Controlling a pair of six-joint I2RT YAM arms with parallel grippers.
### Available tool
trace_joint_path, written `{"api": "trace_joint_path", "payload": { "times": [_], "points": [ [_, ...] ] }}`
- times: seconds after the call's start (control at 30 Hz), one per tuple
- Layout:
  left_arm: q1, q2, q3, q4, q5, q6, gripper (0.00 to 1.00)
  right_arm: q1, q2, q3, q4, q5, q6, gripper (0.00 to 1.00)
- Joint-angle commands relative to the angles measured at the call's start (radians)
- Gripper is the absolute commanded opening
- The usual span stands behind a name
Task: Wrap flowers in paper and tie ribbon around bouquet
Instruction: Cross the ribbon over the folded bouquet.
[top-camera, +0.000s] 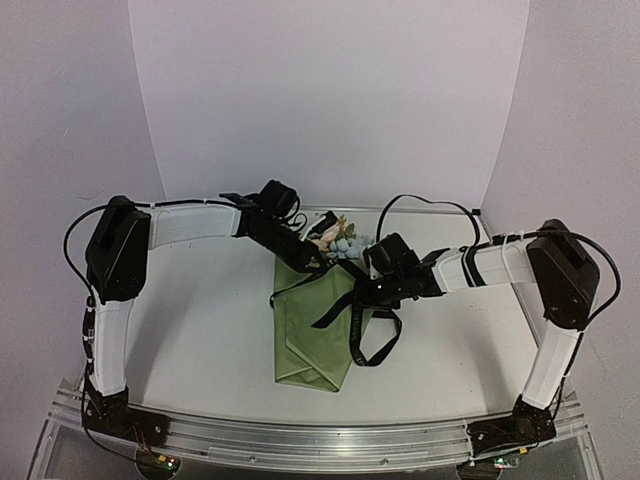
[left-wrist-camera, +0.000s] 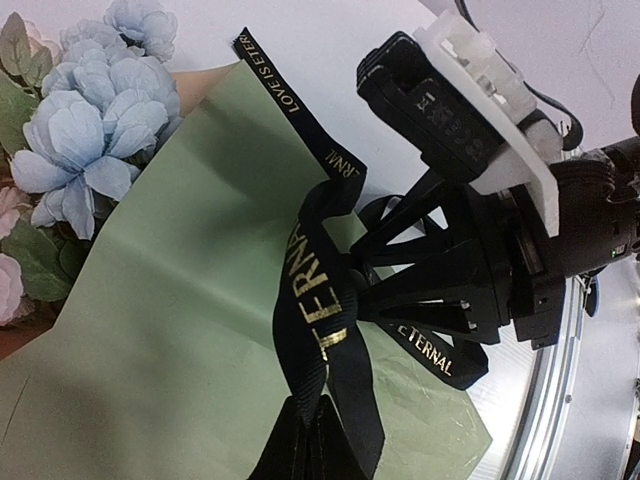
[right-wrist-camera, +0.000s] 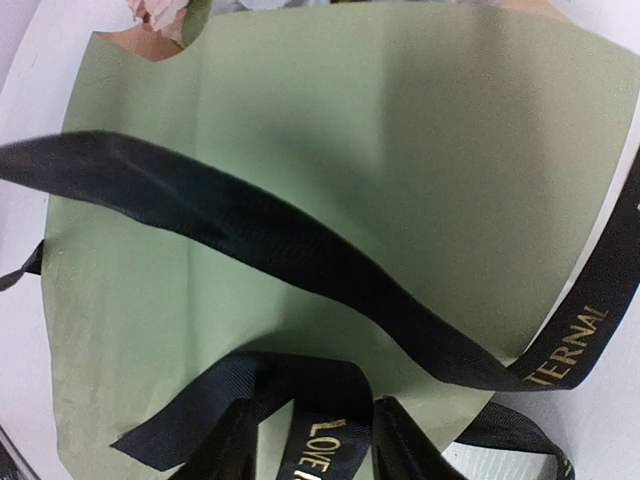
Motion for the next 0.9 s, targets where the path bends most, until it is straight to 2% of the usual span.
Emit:
{"api": "trace_joint_path", "payload": {
  "times": [0.0, 0.07, 0.2, 0.37, 0.47, 0.57, 0.6, 0.7, 0.87],
  "points": [
    [0.011, -0.030, 0.052, -0.010, 0.017, 0.005, 0.02, 0.006, -0.020, 0.006, -0.006, 0.028, -0.007, 0.26],
    [0.014, -0.034, 0.039, -0.024, 0.009, 0.010, 0.02, 0.006, -0.064, -0.023, -0.022, 0.045, -0.010, 0.14],
    [0.016, -0.049, -0.014, -0.052, 0.033, 0.031, 0.05, 0.005, -0.207, -0.073, -0.106, 0.094, -0.012, 0.01],
    [0.011, -0.025, -0.021, -0.112, 0.089, 0.070, 0.11, 0.001, -0.404, -0.137, -0.326, 0.291, 0.007, 0.00],
    [-0.010, -0.029, -0.024, -0.111, 0.055, 0.084, 0.22, -0.014, -0.521, -0.191, -0.454, 0.448, 0.045, 0.00],
    [-0.028, -0.049, -0.025, -0.053, -0.038, 0.070, 0.43, -0.045, -0.614, -0.237, -0.538, 0.542, 0.091, 0.00],
    [-0.038, -0.054, -0.022, -0.018, -0.074, 0.062, 0.49, -0.062, -0.644, -0.256, -0.553, 0.555, 0.104, 0.00],
    [-0.086, -0.040, 0.023, 0.041, -0.184, 0.083, 0.59, -0.115, -0.706, -0.272, -0.617, 0.566, 0.140, 0.00],
    [-0.171, 0.123, 0.260, -0.097, -0.300, 0.199, 0.62, -0.191, -0.755, -0.283, -0.649, 0.513, 0.137, 0.00]
  ]
}}
